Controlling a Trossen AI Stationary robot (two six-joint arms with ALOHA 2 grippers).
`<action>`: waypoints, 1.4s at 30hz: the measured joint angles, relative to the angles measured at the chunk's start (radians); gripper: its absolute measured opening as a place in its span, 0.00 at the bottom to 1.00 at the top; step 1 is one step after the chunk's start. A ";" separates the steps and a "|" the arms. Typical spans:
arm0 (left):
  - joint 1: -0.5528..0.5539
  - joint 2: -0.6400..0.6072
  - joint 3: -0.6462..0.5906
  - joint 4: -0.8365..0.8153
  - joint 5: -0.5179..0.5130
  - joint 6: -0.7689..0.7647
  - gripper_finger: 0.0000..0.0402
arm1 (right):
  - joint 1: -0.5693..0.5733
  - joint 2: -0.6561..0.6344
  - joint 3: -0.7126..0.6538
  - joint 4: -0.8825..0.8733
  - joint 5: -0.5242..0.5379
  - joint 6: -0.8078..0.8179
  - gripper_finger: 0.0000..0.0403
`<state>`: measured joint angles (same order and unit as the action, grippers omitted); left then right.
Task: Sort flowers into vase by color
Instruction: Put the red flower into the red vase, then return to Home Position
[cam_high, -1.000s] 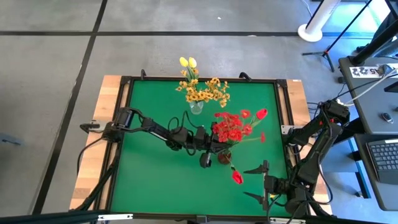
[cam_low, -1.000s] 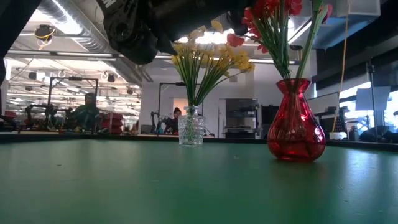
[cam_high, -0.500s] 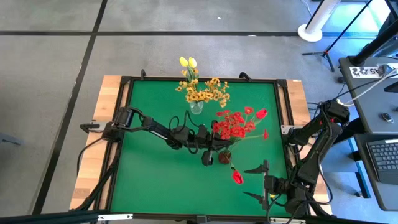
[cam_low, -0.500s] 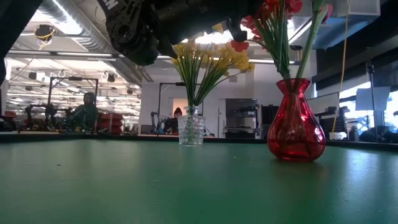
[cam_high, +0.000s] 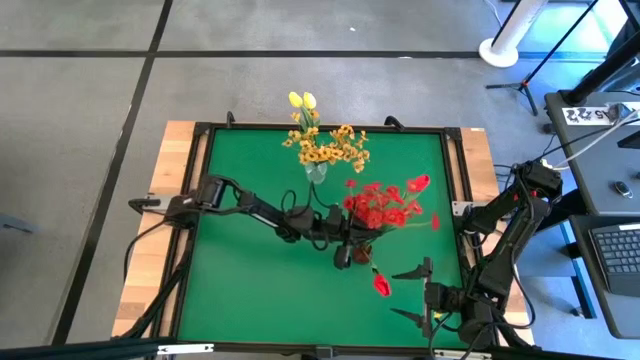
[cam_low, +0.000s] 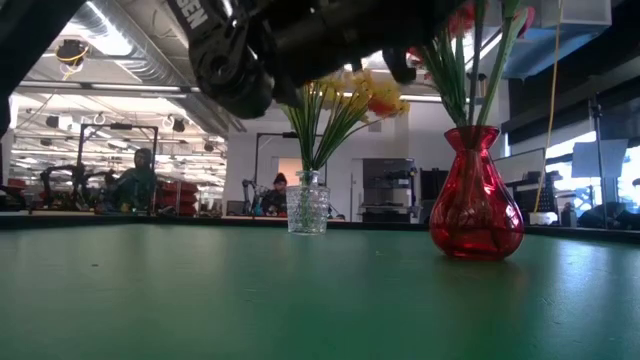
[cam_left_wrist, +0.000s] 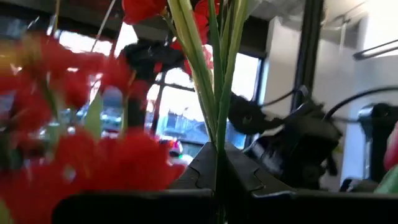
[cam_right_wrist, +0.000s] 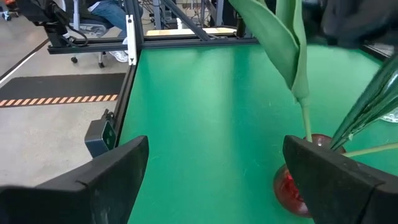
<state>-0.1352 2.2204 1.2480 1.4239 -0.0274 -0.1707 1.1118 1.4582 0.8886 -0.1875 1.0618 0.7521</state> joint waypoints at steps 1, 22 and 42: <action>0.000 0.007 0.000 -0.005 -0.008 -0.001 0.00 | 0.000 0.000 0.000 0.000 0.000 0.000 0.92; -0.034 0.048 -0.001 -0.134 -0.111 0.001 0.30 | 0.000 0.000 0.000 -0.001 0.000 0.002 0.92; -0.084 0.047 -0.001 -0.137 -0.181 0.051 0.46 | 0.000 0.000 0.000 0.005 -0.044 0.007 0.92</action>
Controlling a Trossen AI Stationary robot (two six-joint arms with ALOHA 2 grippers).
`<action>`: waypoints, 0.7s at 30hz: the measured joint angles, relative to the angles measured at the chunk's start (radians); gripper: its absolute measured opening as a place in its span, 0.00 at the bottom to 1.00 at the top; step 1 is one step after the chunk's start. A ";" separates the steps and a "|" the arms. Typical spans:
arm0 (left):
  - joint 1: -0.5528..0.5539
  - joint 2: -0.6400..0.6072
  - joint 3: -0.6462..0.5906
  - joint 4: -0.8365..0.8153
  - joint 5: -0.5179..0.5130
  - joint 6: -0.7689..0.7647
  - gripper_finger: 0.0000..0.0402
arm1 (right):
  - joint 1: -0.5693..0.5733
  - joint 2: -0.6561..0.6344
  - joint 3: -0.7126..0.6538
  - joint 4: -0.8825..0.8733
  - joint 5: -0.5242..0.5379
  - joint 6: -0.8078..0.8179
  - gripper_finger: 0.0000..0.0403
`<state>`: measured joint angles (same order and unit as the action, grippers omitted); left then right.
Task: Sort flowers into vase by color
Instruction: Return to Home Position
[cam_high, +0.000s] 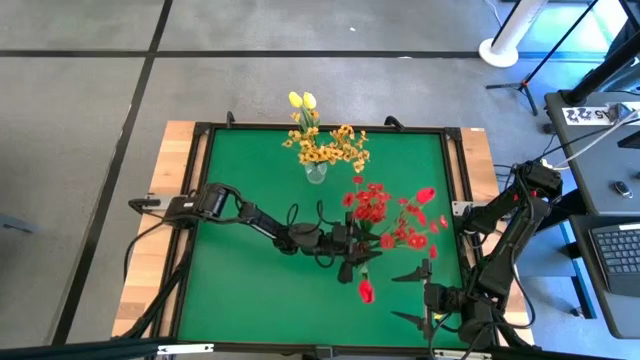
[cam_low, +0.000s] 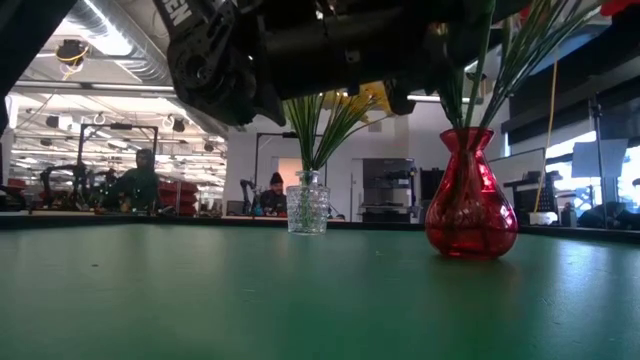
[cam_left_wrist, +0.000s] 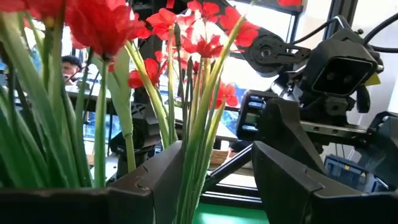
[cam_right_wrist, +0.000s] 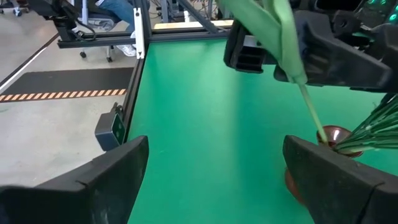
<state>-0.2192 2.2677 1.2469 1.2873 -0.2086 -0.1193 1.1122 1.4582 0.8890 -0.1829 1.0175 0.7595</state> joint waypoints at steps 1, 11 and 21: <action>0.000 0.000 0.000 0.000 -0.001 0.000 0.46 | 0.000 0.000 0.000 0.000 -0.002 0.001 0.92; -0.005 -0.127 0.000 -0.298 -0.041 0.048 0.46 | 0.000 0.000 0.000 0.001 -0.017 0.003 0.92; -0.048 -0.283 0.000 -0.636 -0.161 0.081 0.46 | 0.000 0.000 0.000 0.002 -0.017 0.007 0.92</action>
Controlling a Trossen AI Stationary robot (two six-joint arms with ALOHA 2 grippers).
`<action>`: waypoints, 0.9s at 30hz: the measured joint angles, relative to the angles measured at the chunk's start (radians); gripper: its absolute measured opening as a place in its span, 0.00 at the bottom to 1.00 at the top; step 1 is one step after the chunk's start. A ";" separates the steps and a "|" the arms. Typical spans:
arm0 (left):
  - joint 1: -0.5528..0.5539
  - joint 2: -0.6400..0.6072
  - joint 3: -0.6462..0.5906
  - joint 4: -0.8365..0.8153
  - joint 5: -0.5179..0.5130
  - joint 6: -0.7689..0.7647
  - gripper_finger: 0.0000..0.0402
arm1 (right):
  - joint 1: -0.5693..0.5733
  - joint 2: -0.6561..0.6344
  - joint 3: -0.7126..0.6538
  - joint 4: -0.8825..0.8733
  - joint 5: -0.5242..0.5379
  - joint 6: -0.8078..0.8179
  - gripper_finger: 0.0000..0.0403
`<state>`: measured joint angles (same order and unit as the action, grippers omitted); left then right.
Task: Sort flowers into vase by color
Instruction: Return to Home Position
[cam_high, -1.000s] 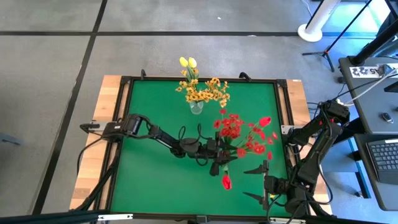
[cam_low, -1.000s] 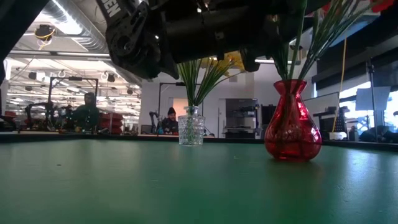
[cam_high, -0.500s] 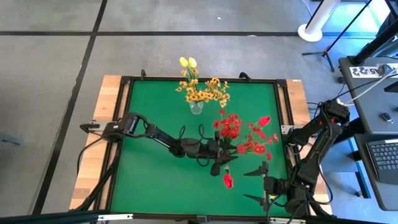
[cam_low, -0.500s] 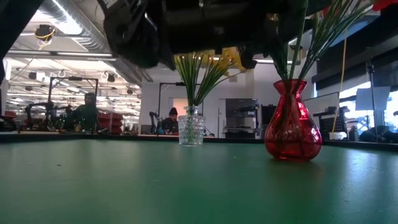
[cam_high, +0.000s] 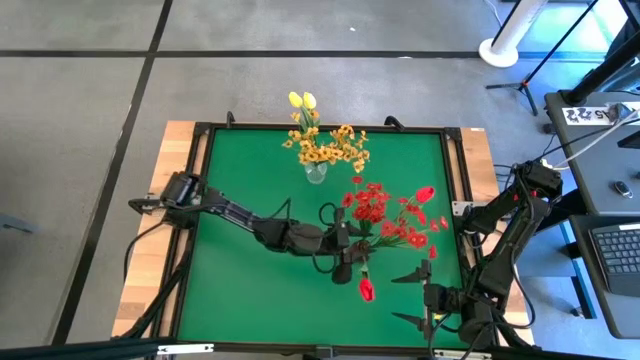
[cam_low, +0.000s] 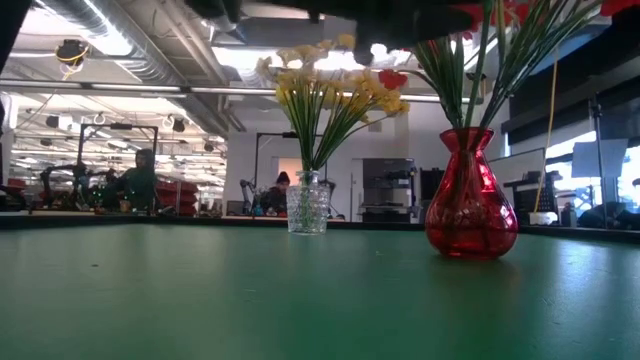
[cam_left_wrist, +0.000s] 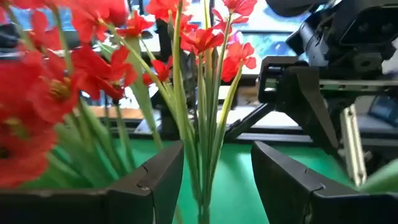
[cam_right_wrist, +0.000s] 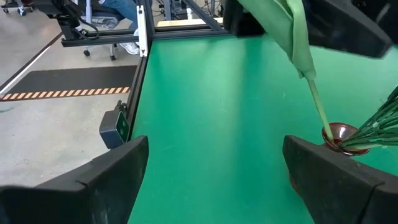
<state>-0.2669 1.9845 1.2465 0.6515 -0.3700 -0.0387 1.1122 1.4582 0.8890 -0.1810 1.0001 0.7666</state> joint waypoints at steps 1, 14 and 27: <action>-0.007 -0.012 0.000 -0.030 -0.018 0.005 0.46 | 0.000 0.000 0.000 -0.001 -0.001 0.000 0.92; -0.133 -0.230 0.000 -0.350 -0.278 0.061 0.45 | 0.104 -0.047 0.000 -0.005 0.080 -0.076 0.92; -0.253 -0.457 -0.156 -0.393 -0.465 0.041 0.38 | 0.177 -0.145 0.000 -0.102 0.095 -0.091 0.63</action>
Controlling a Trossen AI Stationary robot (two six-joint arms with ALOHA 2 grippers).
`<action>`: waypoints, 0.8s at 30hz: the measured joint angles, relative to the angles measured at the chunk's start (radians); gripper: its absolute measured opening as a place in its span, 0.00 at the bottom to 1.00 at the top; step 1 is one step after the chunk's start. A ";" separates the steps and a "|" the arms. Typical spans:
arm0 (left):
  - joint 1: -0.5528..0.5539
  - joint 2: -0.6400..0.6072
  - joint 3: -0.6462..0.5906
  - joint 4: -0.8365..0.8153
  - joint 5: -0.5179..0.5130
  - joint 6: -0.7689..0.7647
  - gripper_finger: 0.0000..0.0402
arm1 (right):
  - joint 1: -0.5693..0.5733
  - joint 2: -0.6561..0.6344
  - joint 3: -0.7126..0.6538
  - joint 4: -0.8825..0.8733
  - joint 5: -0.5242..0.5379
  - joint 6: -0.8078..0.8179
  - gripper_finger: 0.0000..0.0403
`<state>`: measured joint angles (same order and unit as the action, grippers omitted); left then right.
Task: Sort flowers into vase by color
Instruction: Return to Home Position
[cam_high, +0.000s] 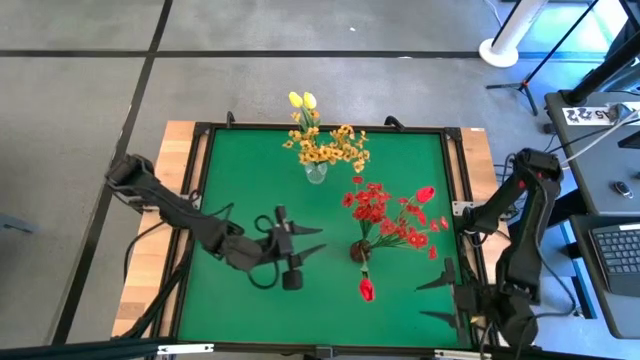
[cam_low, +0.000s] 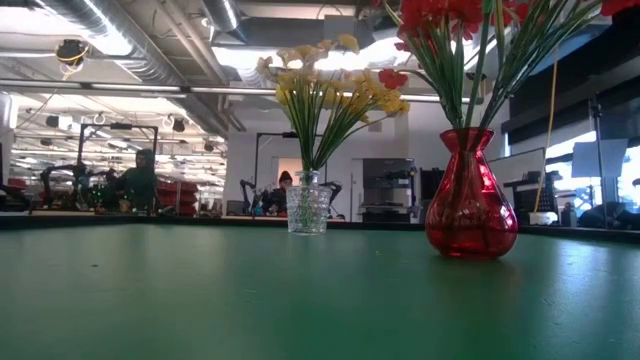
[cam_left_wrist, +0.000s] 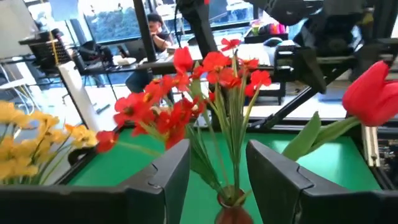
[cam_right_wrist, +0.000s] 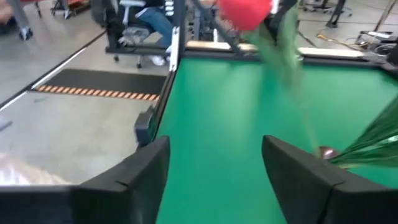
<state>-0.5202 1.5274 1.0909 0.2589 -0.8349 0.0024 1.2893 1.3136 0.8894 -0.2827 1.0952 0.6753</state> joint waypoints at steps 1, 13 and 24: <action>-0.003 -0.015 -0.019 0.010 -0.001 -0.012 0.38 | 0.000 -0.023 0.000 -0.011 0.007 -0.007 0.60; -0.023 -0.183 -0.311 0.404 0.069 0.023 0.38 | -0.197 -0.295 0.000 0.056 -0.201 -0.376 0.31; -0.025 -0.309 -0.377 0.492 0.098 0.134 0.36 | -0.397 -0.540 0.000 0.177 -0.569 -0.788 0.02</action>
<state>-0.5456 1.2180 0.7143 0.7507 -0.7371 0.1368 0.8927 0.7733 0.8890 -0.1058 0.5259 -0.1130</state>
